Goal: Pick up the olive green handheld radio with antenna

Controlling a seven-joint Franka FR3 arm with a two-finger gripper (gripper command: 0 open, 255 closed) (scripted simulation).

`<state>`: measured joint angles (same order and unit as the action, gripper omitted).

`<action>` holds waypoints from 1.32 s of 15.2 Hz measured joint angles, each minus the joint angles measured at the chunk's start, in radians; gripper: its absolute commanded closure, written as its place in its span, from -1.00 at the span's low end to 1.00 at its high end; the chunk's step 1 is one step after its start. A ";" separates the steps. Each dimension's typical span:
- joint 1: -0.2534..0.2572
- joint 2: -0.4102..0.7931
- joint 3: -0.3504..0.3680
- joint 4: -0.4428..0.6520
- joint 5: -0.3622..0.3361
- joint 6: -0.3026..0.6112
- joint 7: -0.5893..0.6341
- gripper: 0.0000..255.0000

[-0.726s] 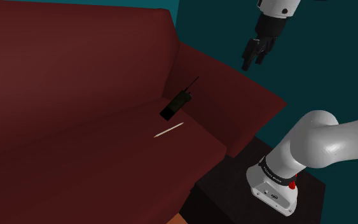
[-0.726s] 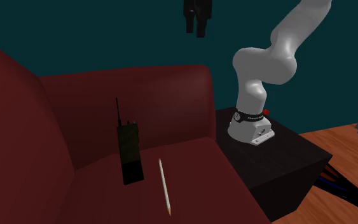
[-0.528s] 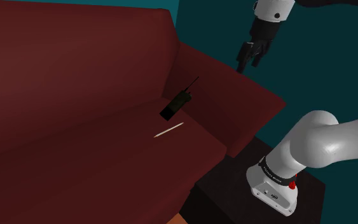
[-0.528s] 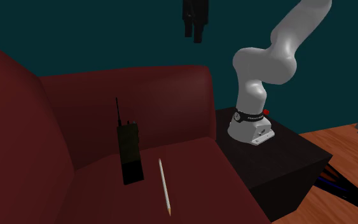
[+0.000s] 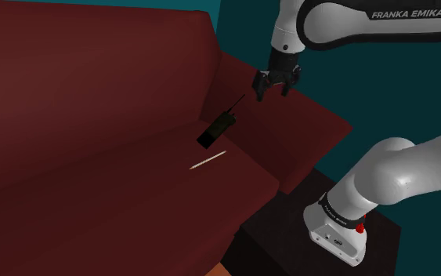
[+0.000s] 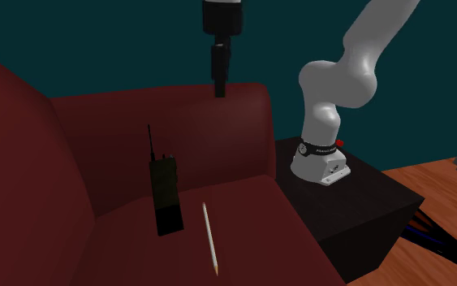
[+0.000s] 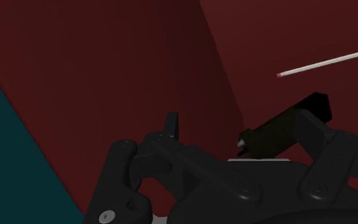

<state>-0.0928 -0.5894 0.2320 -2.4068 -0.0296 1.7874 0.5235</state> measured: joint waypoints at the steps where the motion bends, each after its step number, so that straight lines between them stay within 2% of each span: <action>1: -0.013 0.026 0.016 0.000 -0.007 0.027 0.043 -1.00; 6: -0.082 0.201 0.107 0.034 -0.064 0.158 0.289 -1.00; 12: -0.165 0.449 0.177 0.132 -0.208 0.263 0.603 -1.00; 17: -0.191 0.651 0.179 0.251 -0.350 0.287 0.855 -1.00; 20: -0.190 0.707 0.172 0.267 -0.389 0.311 0.910 -1.00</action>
<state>-0.2823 0.1176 0.4042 -2.1397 -0.4184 2.0981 1.4340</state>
